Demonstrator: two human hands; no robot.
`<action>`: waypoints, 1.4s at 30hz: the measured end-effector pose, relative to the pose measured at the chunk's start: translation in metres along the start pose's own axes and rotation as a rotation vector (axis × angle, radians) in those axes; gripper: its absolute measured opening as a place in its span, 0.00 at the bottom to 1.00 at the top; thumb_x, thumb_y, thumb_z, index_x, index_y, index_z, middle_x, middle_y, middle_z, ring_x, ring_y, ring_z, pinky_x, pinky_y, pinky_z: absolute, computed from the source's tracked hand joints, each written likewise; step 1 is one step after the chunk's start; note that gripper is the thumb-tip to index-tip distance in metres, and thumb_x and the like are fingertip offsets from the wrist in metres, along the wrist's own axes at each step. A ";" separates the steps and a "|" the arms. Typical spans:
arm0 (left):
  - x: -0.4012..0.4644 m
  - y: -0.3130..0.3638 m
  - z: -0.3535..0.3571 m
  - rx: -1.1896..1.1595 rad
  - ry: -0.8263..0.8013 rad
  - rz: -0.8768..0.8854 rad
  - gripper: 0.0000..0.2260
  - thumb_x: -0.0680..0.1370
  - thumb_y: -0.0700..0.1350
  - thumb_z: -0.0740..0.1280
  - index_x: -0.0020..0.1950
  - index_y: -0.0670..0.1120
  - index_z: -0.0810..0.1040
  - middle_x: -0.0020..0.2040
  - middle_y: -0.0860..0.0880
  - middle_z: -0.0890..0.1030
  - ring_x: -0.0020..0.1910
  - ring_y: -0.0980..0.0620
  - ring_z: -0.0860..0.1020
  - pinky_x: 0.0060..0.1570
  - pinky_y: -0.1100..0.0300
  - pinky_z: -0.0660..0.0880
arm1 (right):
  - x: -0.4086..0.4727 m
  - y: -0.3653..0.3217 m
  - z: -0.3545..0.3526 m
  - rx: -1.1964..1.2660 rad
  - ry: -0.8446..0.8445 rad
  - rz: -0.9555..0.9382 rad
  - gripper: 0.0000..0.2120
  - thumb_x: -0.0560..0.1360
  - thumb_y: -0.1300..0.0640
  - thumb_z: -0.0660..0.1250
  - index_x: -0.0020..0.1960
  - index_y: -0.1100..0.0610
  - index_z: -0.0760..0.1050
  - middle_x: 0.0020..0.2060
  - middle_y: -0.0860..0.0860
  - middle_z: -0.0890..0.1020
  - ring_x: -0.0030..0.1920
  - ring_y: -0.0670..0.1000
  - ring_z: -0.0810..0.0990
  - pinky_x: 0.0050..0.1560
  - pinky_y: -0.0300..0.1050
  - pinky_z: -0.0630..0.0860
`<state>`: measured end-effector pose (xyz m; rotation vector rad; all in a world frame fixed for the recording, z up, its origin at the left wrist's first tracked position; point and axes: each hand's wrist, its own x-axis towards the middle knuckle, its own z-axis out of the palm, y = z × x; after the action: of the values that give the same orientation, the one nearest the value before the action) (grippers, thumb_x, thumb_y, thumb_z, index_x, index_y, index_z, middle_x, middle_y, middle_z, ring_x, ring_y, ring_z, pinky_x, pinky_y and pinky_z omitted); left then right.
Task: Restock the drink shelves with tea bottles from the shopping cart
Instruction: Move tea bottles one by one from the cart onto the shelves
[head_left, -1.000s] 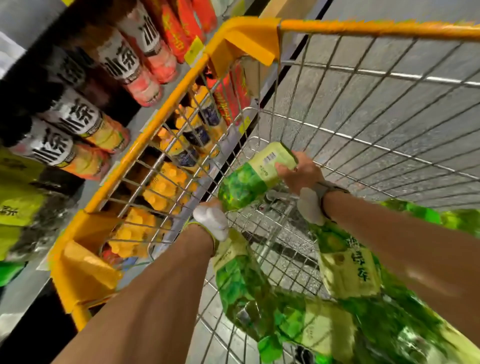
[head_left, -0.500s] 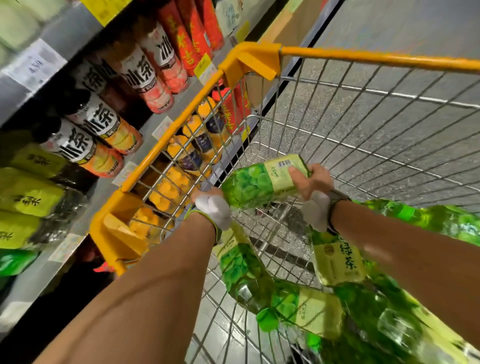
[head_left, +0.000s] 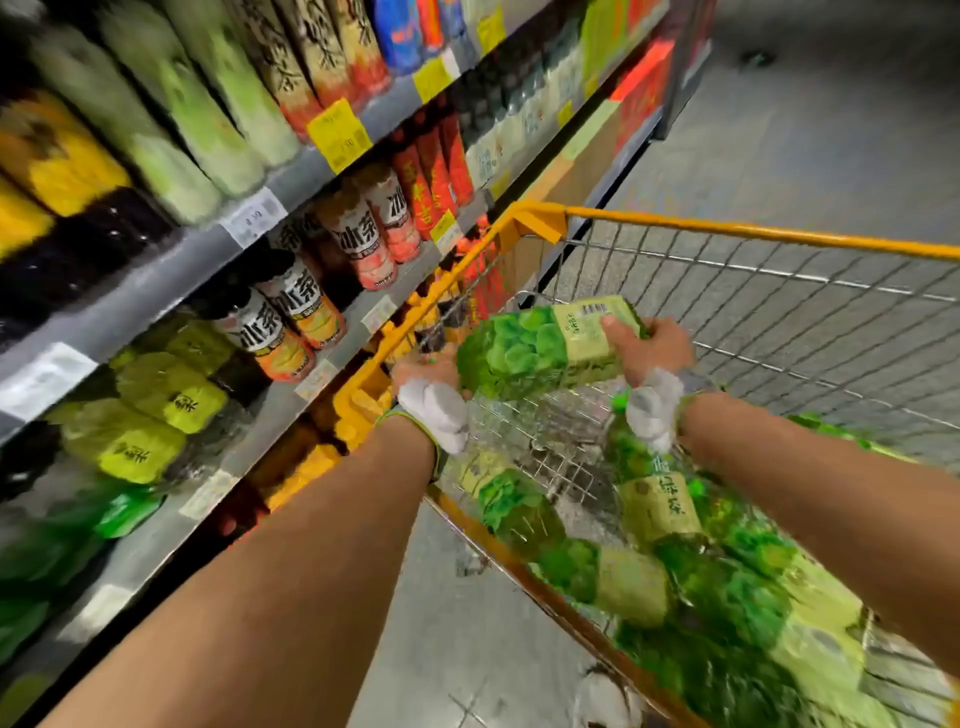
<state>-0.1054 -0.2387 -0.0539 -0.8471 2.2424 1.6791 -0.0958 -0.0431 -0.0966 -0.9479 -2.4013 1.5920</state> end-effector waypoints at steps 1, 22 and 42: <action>-0.002 0.001 -0.007 -0.082 0.025 -0.011 0.16 0.81 0.45 0.63 0.63 0.34 0.75 0.51 0.34 0.79 0.43 0.43 0.80 0.44 0.56 0.79 | -0.008 -0.008 -0.005 -0.013 -0.005 -0.004 0.27 0.73 0.42 0.67 0.58 0.65 0.75 0.47 0.58 0.79 0.48 0.57 0.79 0.44 0.49 0.71; -0.047 -0.034 -0.276 -0.229 0.544 0.006 0.10 0.71 0.55 0.73 0.41 0.50 0.81 0.45 0.44 0.83 0.44 0.42 0.83 0.51 0.49 0.80 | -0.199 -0.137 0.107 -0.073 -0.301 -0.247 0.28 0.73 0.40 0.66 0.55 0.65 0.78 0.49 0.63 0.81 0.51 0.61 0.80 0.44 0.48 0.71; 0.037 -0.307 -0.387 -0.449 0.713 -0.365 0.11 0.69 0.51 0.76 0.44 0.46 0.81 0.50 0.39 0.83 0.49 0.41 0.83 0.51 0.44 0.80 | -0.267 0.028 0.369 -0.404 -0.820 -0.197 0.23 0.76 0.44 0.64 0.30 0.57 0.66 0.34 0.57 0.71 0.43 0.59 0.75 0.41 0.45 0.64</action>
<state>0.1008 -0.6668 -0.1938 -2.0954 1.8691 1.9140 -0.0229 -0.4760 -0.2205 -0.0263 -3.3038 1.6631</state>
